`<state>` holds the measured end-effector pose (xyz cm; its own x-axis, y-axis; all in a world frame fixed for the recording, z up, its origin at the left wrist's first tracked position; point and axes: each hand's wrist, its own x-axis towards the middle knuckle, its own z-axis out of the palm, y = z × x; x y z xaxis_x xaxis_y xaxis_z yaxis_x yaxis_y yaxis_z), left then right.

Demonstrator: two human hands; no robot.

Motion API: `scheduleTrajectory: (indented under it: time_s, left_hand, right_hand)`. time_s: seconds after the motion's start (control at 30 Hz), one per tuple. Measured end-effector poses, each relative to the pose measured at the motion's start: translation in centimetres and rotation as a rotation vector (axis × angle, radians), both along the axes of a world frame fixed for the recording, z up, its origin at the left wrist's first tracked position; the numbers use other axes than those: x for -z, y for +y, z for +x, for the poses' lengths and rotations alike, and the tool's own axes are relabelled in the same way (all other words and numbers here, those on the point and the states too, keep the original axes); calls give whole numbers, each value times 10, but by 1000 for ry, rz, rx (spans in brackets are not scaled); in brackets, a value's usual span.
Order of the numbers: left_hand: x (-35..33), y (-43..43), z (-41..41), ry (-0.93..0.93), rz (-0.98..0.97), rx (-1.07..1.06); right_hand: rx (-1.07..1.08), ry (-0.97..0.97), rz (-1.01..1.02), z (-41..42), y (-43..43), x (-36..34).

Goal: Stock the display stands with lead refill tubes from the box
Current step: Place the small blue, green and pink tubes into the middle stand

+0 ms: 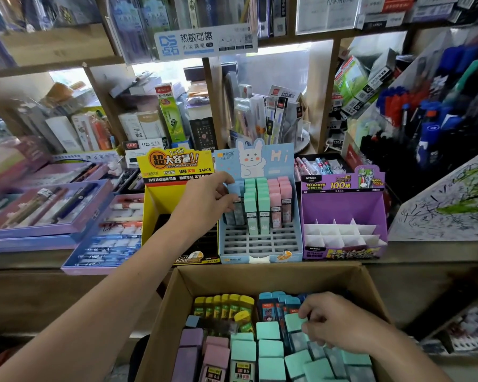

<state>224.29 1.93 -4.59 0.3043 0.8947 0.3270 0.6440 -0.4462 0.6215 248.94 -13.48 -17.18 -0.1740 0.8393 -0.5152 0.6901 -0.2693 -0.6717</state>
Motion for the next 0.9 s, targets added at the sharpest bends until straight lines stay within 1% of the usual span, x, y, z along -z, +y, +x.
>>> scheduleTrajectory:
  time_s: [0.17,0.23,0.33,0.5,0.6,0.7,0.9]
  left_hand:
    - [-1,-2,1,123,128,4]
    - [-3,-1,1,141,158,-5]
    - [-4,1,-1,154,137,-2]
    - [-4,6,-2,154,47,15]
    - [-3,6,-1,140,44,5]
    - [0,4,1,149,81,-14]
    - [6,-2,8,344,277,-125]
  right_hand:
    - [-12,-6,-4,1,0,1]
    - [-16,-9,-6,0,1,1]
    - [-18,-11,-5,0,1,1]
    - [-21,-16,-2,-1,1,0]
    - [-19,-17,-5,0,1,1]
    - [-15,-16,-8,0,1,2]
    - [-17,-21,7,1,1,5]
